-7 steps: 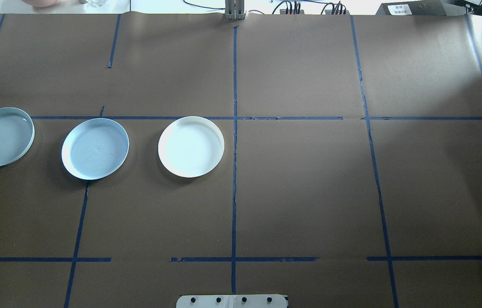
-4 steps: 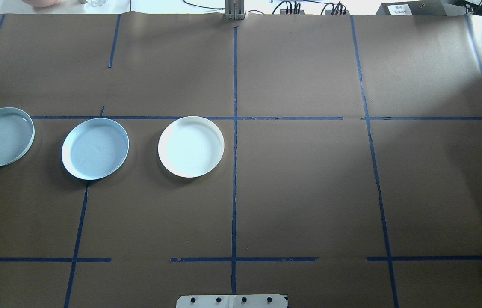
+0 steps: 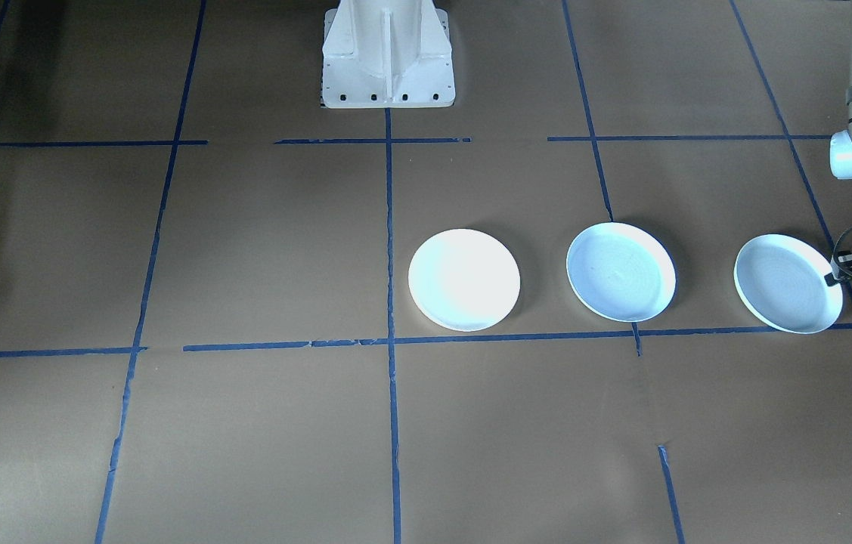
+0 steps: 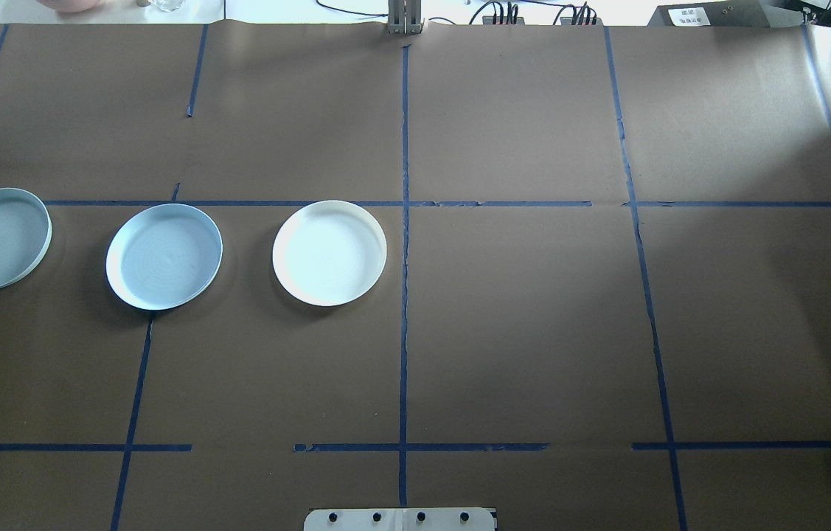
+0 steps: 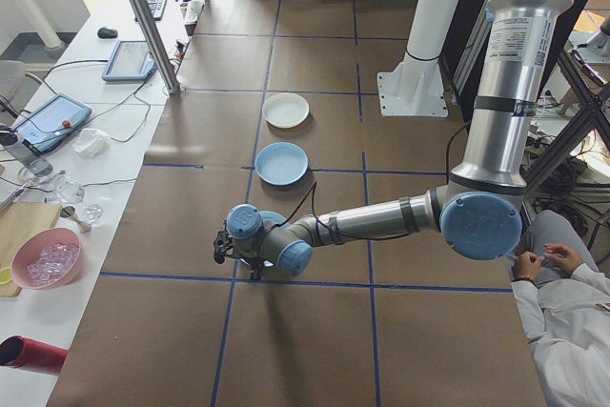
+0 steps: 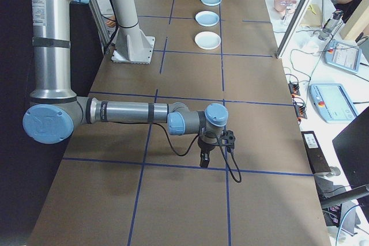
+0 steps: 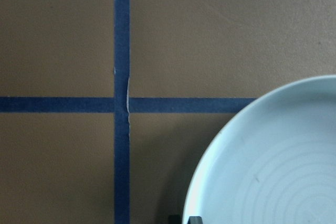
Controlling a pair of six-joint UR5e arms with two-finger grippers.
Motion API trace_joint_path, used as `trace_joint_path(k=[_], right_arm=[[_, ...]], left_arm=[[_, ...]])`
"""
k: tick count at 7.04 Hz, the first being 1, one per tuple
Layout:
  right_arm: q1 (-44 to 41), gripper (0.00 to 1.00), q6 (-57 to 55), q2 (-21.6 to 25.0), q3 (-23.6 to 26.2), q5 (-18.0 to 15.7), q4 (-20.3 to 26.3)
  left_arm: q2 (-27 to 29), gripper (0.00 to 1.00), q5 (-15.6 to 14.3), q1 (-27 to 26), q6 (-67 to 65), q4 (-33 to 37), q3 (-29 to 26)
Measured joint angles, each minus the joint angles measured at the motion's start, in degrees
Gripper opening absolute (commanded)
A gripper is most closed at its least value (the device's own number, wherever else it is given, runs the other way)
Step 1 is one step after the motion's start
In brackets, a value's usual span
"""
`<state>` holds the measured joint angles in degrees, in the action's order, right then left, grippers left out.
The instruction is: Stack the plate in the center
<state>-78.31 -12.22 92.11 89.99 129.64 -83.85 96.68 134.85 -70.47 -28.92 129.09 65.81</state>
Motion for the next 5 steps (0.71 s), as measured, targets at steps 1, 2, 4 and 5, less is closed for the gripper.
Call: trace_joint_path(k=[1,2,4,5], right_arm=[[0.0,1.0,0.0,0.0,-0.01,0.0,0.0],[0.0,1.0,0.0,0.0,-0.02,0.0,0.0],[0.0,1.0,0.0,0.0,-0.02,0.0,0.0],[0.0,1.0,0.0,0.0,-0.01,0.0,0.0]], left_arm=[[-0.31,0.0,1.82,-0.13,0.07,0.0,-0.16],[-0.69,0.0,5.19,-1.12,0.3,0.02,-0.77],[-0.85,0.0,12.11,-5.12,0.5,2.17,-3.39],[-0.85,0.0,14.67,-6.63,0.48,3.37,-4.53]])
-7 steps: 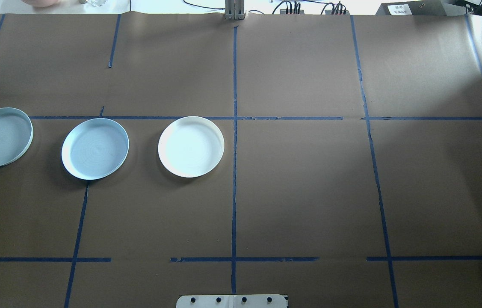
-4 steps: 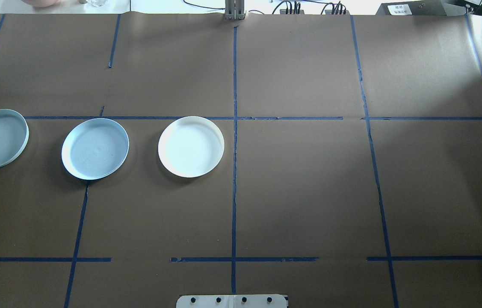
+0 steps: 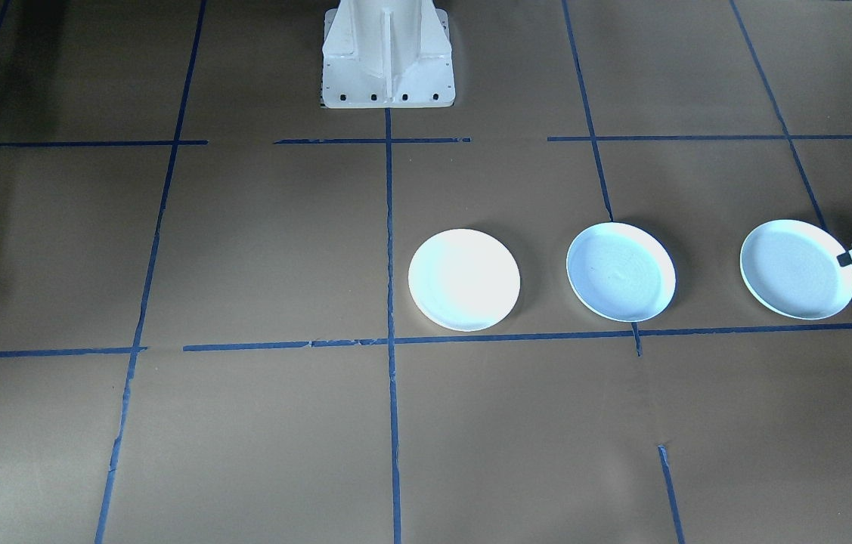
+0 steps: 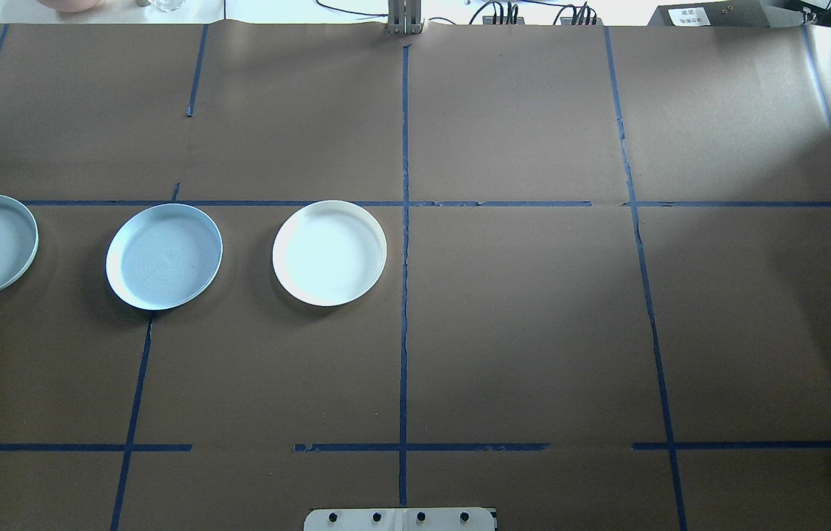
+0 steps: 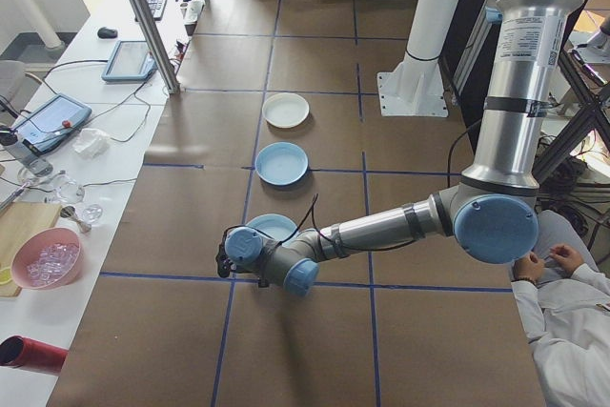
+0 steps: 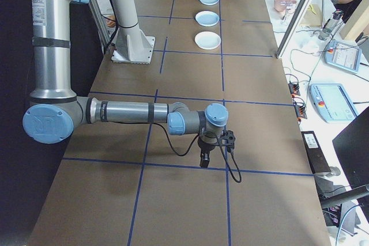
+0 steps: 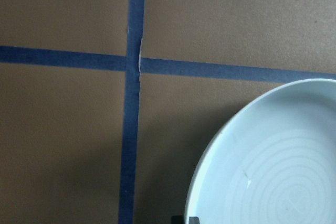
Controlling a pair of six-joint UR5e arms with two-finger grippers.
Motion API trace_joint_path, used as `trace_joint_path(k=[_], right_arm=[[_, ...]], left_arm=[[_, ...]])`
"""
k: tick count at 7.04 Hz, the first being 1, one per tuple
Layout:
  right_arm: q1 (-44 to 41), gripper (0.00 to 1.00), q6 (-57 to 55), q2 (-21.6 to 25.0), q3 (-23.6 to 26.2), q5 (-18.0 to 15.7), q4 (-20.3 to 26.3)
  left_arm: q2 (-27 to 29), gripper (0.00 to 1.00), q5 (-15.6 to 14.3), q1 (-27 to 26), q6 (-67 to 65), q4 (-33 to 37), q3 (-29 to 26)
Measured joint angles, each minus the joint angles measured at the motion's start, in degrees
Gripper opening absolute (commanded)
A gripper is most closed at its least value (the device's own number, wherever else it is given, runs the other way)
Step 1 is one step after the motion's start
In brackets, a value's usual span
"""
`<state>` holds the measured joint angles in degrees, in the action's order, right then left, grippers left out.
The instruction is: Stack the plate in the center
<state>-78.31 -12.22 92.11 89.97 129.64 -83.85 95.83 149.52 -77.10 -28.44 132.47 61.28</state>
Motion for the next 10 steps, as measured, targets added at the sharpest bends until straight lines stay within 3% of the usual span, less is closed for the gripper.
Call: trace_joint_path(k=[3,5,8,10], right_arm=[[0.0,1.0,0.0,0.0,-0.01,0.0,0.0],[0.0,1.0,0.0,0.0,0.0,0.0,0.0],[0.0,1.0,0.0,0.0,0.01,0.0,0.0],[0.0,1.0,0.0,0.0,0.03,0.0,0.0]], left_arm=[[0.83,0.0,5.61,-3.11,-1.75,0.95,-0.03],[1.29,0.0,7.14,-3.34,-5.76,1.12,2.71],[2.71,0.0,7.02,-1.17,-15.17,4.1,8.37],[4.34,0.0,4.24,4.22,-26.33,11.88,9.01]])
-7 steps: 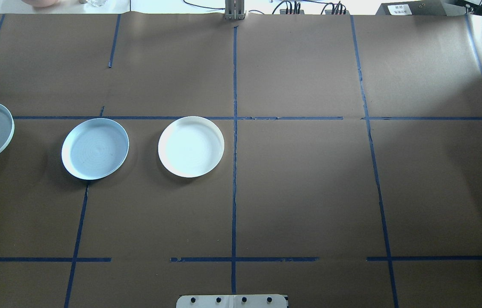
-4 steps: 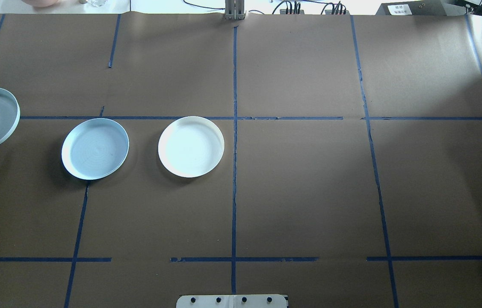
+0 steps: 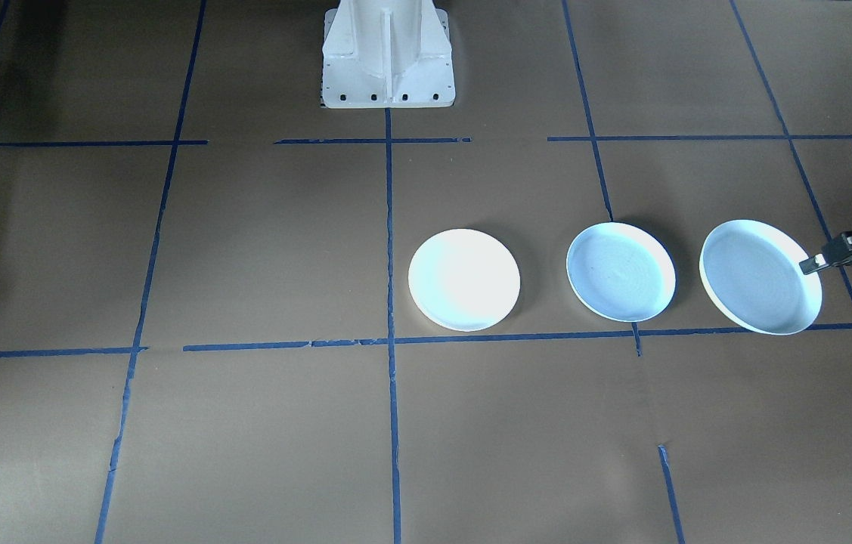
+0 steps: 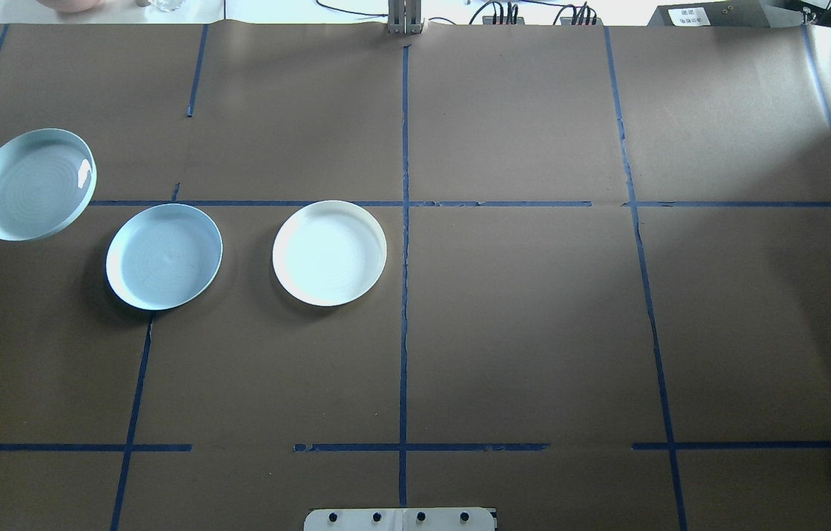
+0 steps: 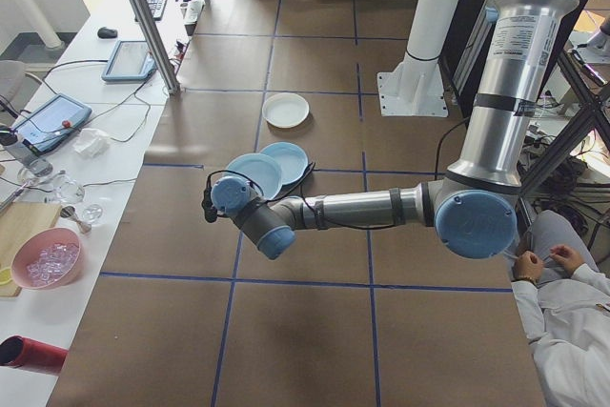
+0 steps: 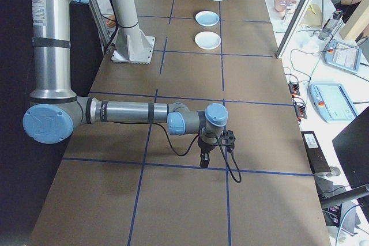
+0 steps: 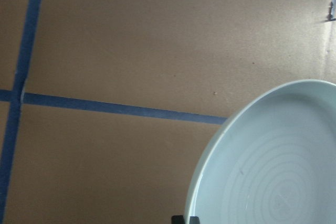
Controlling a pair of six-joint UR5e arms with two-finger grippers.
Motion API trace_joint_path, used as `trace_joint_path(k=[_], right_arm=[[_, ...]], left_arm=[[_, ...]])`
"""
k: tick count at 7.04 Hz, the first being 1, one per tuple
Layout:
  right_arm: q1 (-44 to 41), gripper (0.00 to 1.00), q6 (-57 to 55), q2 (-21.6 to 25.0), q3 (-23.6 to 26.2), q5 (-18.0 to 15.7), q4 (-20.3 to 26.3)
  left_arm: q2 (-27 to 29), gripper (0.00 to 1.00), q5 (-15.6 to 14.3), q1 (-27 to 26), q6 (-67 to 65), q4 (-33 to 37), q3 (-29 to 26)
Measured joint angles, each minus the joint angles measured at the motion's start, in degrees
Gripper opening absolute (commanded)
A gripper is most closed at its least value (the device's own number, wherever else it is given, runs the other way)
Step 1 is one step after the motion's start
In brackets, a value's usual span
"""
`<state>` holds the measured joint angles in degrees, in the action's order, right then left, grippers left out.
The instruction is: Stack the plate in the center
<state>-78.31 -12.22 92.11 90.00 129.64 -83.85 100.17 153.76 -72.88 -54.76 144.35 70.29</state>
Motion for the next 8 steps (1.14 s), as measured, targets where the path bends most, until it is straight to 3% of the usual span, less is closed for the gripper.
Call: trace_joint_path(k=[3,8], right_arm=[[0.0,1.0,0.0,0.0,-0.06,0.0,0.0],[0.0,1.0,0.0,0.0,0.0,0.0,0.0]], left_arm=[[2.54,0.0,-4.7,7.93,-15.57,9.19,0.38],[1.09,0.0,-10.35,15.45,-22.18,9.92,6.52]])
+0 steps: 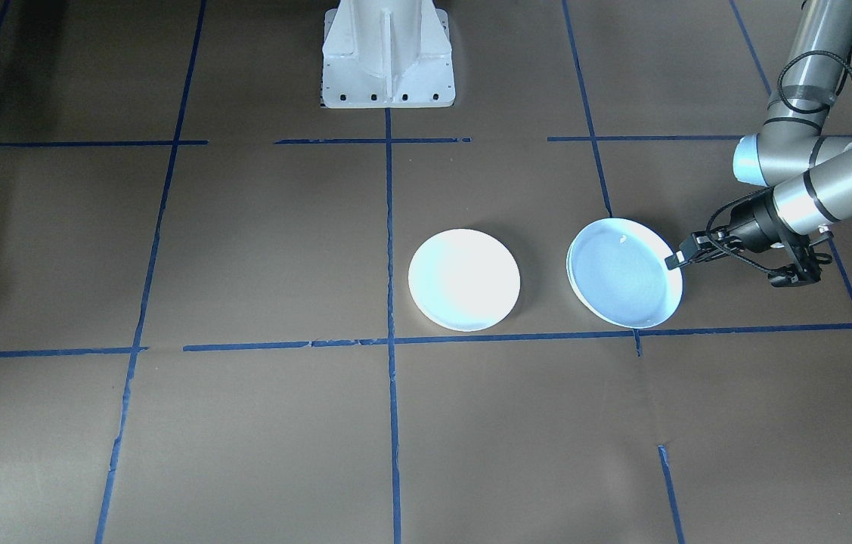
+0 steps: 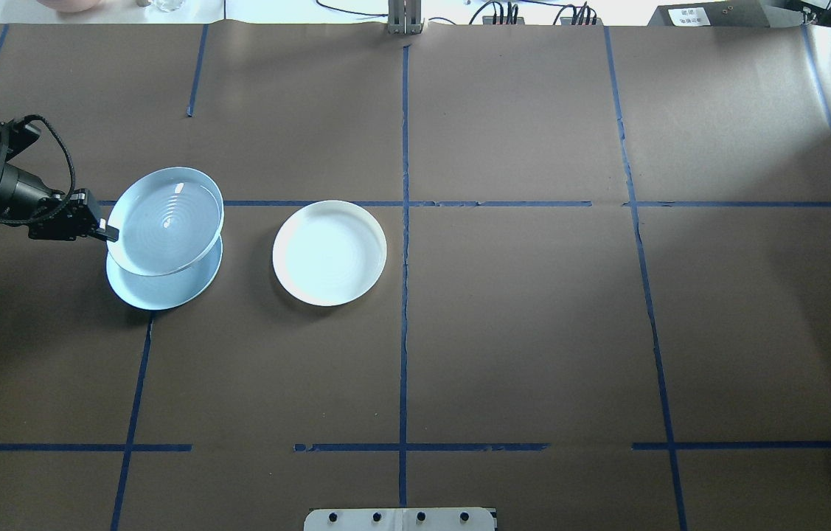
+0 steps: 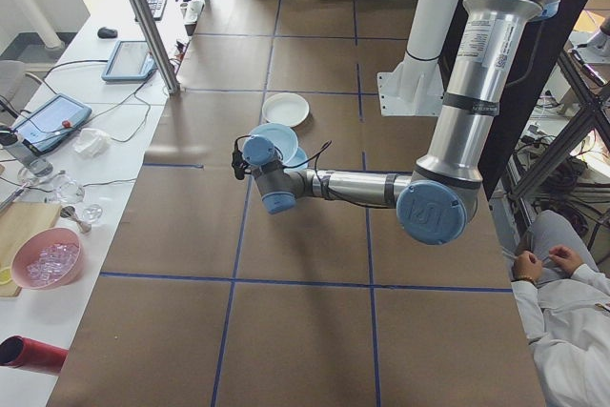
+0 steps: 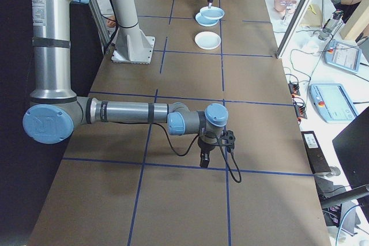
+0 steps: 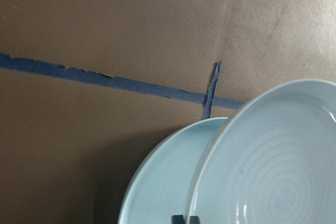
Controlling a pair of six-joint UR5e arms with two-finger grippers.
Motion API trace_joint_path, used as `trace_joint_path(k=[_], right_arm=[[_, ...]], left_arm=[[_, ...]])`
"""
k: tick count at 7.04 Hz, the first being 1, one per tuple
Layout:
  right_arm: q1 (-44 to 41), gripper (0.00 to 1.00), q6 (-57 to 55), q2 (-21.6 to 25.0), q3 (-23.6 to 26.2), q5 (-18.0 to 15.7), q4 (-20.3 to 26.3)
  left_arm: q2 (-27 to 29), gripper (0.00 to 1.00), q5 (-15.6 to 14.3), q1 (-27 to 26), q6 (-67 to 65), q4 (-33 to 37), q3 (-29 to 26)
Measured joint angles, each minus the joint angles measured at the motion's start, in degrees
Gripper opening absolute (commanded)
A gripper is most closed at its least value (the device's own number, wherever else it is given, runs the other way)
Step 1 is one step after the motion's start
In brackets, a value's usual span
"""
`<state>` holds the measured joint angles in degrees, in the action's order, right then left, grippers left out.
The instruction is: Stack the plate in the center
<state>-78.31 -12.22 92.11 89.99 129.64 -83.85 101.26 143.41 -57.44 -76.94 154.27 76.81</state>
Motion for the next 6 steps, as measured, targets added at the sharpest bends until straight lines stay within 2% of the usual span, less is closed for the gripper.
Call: trace_joint_path(k=[2,4,6], right_arm=[[0.0,1.0,0.0,0.0,0.0,0.0,0.0],[0.0,1.0,0.0,0.0,0.0,0.0,0.0],[0.0,1.0,0.0,0.0,0.01,0.0,0.0]], left_arm=[[-3.91,0.0,-2.41,1.82,0.01,0.06,3.91],[-5.1,0.0,-5.22,3.26,-0.02,-0.03,4.85],[-5.0,0.0,-6.55,4.03,-0.07,-0.36,4.57]])
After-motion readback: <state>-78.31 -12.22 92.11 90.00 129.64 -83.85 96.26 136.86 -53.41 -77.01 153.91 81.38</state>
